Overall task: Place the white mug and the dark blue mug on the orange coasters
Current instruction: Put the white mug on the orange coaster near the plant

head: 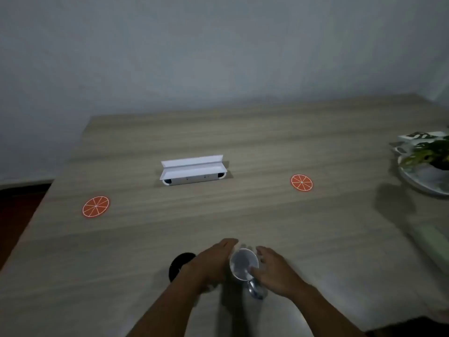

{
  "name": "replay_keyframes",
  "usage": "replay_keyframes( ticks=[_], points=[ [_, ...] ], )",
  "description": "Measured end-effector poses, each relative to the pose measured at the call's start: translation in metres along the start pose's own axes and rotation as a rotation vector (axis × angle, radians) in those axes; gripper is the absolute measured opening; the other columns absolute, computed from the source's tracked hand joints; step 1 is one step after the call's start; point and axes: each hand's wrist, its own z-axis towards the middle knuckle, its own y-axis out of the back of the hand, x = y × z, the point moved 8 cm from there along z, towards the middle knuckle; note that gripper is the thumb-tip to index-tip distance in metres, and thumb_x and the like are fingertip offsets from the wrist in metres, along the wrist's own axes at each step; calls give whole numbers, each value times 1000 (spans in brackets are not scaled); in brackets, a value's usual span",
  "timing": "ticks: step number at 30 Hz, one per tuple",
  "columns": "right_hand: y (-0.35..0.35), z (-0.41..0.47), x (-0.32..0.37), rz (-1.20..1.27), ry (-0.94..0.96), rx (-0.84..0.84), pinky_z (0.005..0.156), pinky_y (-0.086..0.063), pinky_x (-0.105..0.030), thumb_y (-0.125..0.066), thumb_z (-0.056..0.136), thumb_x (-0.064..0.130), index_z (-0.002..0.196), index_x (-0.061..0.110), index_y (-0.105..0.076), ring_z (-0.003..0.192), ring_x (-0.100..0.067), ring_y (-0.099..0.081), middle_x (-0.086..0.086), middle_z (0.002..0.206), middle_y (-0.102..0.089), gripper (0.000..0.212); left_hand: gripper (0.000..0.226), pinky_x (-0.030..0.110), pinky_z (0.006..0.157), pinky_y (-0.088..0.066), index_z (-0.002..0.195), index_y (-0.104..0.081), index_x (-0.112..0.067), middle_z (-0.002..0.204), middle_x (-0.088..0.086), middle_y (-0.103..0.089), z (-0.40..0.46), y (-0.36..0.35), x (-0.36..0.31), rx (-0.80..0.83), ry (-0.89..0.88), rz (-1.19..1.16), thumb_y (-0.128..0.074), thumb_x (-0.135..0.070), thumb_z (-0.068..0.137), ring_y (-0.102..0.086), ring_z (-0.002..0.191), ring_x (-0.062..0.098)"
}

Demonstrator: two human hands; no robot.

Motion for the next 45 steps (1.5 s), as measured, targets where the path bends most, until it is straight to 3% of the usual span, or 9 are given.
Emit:
replay_keyframes(
  ticks=[3, 5, 8, 14, 17, 22, 28, 36, 45],
  points=[
    [-8, -12, 3, 120, 57, 48, 71, -51, -10, -80, 82, 25, 126, 35, -48, 89, -4, -64, 22, 112, -58, 55, 93, 31, 117, -26, 155, -22, -24, 163, -1, -27, 4, -12, 5, 22, -32, -27, -79, -26, 80, -31, 148, 21],
    [-17, -15, -4, 146, 79, 32, 75, -50, -5, -83, 77, 24, 123, 44, -45, 101, 4, -62, 30, 115, -54, 63, 99, 28, 118, -20, 157, -17, -24, 166, -2, -21, 6, -19, 11, 20, -14, -27, -79, -23, 80, -24, 151, 20],
    [-26, -13, -20, 177, 85, -50, 88, -50, -8, -84, 74, 23, 131, 40, -49, 112, 12, -55, 22, 127, -59, 69, 94, 30, 119, -21, 157, -16, -27, 166, -3, -21, 6, -19, 10, -13, -17, -41, -76, -28, 85, -24, 151, 19],
    [-27, -16, -30, 175, 71, -147, 90, -56, -21, -77, 80, 17, 134, 30, -56, 109, -3, -63, 11, 124, -66, 60, 86, 43, 106, -45, 140, -40, -33, 143, -7, -47, 13, -20, 15, -55, -33, -36, -79, -47, 66, -49, 130, 19],
    [-27, -16, -41, 138, 23, -202, 87, -59, -32, -74, 81, 19, 120, 30, -65, 99, -2, -68, 11, 109, -73, 41, 82, 46, 100, -49, 133, -42, -29, 137, -5, -45, 14, -19, 10, -69, -53, -45, -77, -49, 62, -52, 122, 21],
    [-24, -20, -47, 30, -15, -280, 67, -55, -30, -75, 81, 26, 79, 23, -72, 69, -2, -66, 8, 69, -72, 5, 101, 36, 117, -33, 154, -24, -16, 160, 2, -32, 10, -24, -1, -40, -42, -44, -82, -37, 75, -35, 145, 24],
    [-24, -19, -54, -43, 19, -342, 48, -27, -21, -75, 82, 28, 44, 26, -38, 46, -9, -45, 6, 42, -43, 52, 93, 43, 104, -47, 139, -43, -24, 139, 0, -52, 12, -22, 8, -74, 10, -56, -76, -55, 58, -52, 125, 23],
    [-27, -22, -55, -37, 0, -341, 53, -27, -32, -77, 82, 28, 45, 24, -33, 44, -11, -37, 1, 42, -31, 57, 95, 44, 107, -45, 142, -40, -23, 143, -5, -49, 13, -31, 14, -68, -15, -83, -79, -54, 61, -49, 131, 20],
    [-26, -28, -53, 17, -50, -346, 49, -28, -22, -78, 82, 26, 41, 26, -38, 43, -9, -40, 8, 38, -41, 57, 104, 44, 108, -45, 144, -38, -25, 146, -5, -46, 12, -32, 7, -55, -50, -122, -74, -66, 55, -47, 131, 19]
  ],
)
